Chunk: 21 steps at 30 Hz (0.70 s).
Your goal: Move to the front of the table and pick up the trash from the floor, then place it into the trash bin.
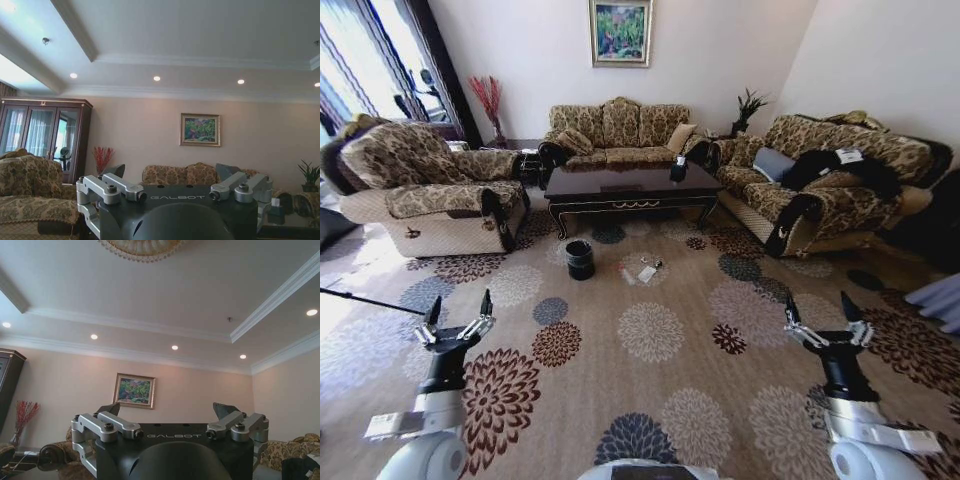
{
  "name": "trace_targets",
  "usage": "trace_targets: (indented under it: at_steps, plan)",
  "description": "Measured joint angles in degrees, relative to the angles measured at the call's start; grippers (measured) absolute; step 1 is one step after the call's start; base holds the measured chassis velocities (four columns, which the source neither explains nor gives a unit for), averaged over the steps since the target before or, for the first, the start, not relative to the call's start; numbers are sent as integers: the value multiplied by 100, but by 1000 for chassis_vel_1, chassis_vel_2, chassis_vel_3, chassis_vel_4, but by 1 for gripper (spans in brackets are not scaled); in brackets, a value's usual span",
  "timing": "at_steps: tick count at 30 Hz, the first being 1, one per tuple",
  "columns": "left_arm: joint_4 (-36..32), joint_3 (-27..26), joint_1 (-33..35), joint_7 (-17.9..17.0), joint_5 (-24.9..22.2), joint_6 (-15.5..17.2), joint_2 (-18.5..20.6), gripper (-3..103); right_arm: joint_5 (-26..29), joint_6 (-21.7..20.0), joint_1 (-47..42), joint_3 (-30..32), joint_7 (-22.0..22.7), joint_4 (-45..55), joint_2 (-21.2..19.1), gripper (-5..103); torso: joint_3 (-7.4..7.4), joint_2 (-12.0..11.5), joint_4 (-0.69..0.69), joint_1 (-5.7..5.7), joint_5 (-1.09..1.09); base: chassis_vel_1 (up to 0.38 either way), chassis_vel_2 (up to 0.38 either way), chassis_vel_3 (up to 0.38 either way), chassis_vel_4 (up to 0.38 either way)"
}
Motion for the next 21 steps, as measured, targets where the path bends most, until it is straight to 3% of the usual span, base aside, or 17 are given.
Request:
trace_targets:
  at_steps: [6,14,17,21]
  plan:
    - [-321,-125,135,18,-100,412,30,100,-79,-218,-85,57,117,145,51,100,-102,-188,0,-84,1,0,0,0,0]
    - [-630,-80,181,1,-515,627,23,100,-95,-466,-233,164,180,361,80,100,-221,-407,0,-184,0,0,0,0,0]
    - [-688,-82,183,-30,-539,730,21,100,-139,-573,-289,227,161,411,92,100,-250,-461,0,-211,0,0,0,0,0]
    - [-658,-140,174,-147,-275,1106,22,100,-208,-719,-320,308,154,443,93,100,-309,-562,0,-251,1,0,0,0,0]
